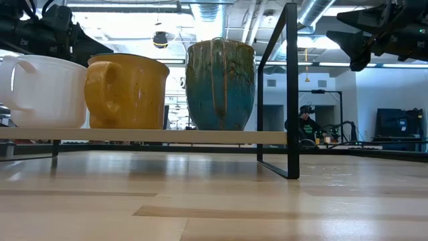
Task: Stack small to large cups/mugs on shelf
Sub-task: Return to Home Position
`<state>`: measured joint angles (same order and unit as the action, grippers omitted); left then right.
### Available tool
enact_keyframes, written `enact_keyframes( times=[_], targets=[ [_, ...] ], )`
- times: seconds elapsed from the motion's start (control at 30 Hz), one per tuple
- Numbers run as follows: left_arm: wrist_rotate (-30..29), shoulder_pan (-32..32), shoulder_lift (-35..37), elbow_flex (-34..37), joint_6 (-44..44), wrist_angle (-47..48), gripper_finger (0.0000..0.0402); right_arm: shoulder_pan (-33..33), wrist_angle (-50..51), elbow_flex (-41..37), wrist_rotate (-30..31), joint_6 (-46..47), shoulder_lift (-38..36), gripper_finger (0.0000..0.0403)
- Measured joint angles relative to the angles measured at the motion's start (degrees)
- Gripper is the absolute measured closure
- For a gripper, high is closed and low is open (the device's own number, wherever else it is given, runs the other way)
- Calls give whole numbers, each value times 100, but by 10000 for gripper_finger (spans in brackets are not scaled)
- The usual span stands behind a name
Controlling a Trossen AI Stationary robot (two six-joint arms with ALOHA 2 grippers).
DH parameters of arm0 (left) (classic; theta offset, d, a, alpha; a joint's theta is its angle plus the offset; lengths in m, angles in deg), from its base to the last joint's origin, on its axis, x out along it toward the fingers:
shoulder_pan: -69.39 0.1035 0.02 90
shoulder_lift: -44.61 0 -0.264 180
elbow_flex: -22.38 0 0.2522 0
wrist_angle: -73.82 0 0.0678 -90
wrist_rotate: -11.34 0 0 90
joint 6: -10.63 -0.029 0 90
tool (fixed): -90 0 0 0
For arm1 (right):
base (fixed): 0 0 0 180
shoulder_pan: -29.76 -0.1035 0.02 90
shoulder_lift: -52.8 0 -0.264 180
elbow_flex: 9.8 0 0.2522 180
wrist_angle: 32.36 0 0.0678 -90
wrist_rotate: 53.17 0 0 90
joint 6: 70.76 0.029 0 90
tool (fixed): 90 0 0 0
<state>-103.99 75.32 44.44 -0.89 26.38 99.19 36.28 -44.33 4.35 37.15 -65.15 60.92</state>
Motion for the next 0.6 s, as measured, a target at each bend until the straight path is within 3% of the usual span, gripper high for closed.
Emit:
enact_keyframes(
  times=[0.3,0.6],
  targets=[
    [-51,-2,7,-18,200,408,186,0,219,0,175,-2,0,136],
    [-91,0,-7,125,-582,-379,186,0,260,0,256,72,0,136]
  ],
)
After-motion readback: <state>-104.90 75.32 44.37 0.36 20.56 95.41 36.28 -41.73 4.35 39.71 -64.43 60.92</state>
